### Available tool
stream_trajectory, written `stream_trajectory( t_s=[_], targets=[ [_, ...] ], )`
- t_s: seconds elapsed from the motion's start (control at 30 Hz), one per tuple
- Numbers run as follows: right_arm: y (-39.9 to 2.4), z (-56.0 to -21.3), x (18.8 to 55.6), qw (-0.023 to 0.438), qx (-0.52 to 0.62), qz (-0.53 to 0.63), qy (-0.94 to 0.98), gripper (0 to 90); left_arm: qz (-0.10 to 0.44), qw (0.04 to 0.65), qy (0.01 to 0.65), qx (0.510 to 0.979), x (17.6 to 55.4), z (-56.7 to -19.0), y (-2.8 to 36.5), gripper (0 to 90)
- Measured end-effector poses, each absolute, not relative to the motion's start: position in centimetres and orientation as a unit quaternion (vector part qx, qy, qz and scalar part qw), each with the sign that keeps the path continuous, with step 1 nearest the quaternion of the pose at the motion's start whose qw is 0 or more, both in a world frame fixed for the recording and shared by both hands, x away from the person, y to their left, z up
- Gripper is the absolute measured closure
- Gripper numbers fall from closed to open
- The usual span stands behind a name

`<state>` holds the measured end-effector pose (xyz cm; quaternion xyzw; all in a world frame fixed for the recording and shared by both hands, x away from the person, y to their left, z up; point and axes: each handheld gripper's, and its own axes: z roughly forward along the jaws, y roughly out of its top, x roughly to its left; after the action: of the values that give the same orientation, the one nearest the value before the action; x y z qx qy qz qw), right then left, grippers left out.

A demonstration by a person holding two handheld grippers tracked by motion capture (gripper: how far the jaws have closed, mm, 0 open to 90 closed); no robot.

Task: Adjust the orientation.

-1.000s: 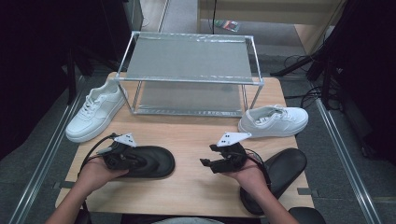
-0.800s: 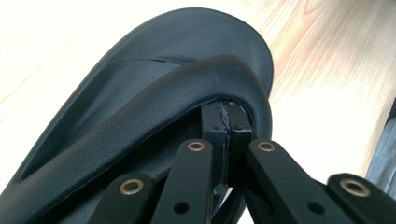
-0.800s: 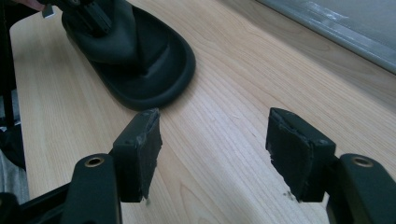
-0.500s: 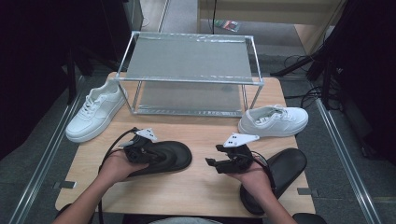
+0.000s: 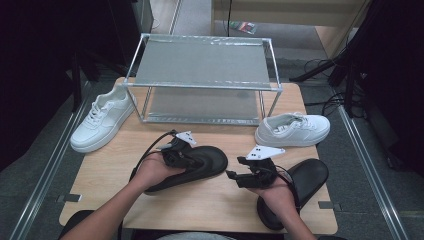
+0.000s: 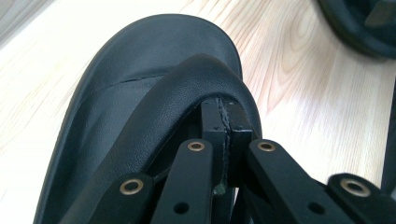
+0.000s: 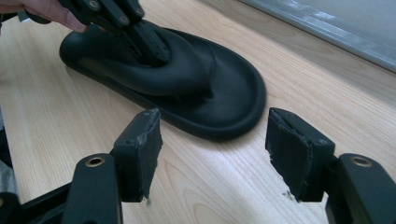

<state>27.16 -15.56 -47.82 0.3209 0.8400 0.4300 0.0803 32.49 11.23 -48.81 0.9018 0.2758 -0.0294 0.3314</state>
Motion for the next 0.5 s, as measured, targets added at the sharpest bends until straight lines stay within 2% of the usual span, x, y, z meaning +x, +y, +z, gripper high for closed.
stream_trajectory(
  t_s=[0.33, 0.5],
  targets=[
    [-16.1, -48.0, 26.7, 0.086, 0.332, 0.428, 0.836, 37.5, -0.032, 0.339, 0.244, 0.908, 33.3, -49.1, 7.9, 90.0],
    [-16.2, -48.1, 26.5, 0.080, 0.335, 0.431, 0.834, 37.5, -0.029, 0.360, 0.243, 0.900, 33.3, -48.2, 8.8, 85.2]
  ],
)
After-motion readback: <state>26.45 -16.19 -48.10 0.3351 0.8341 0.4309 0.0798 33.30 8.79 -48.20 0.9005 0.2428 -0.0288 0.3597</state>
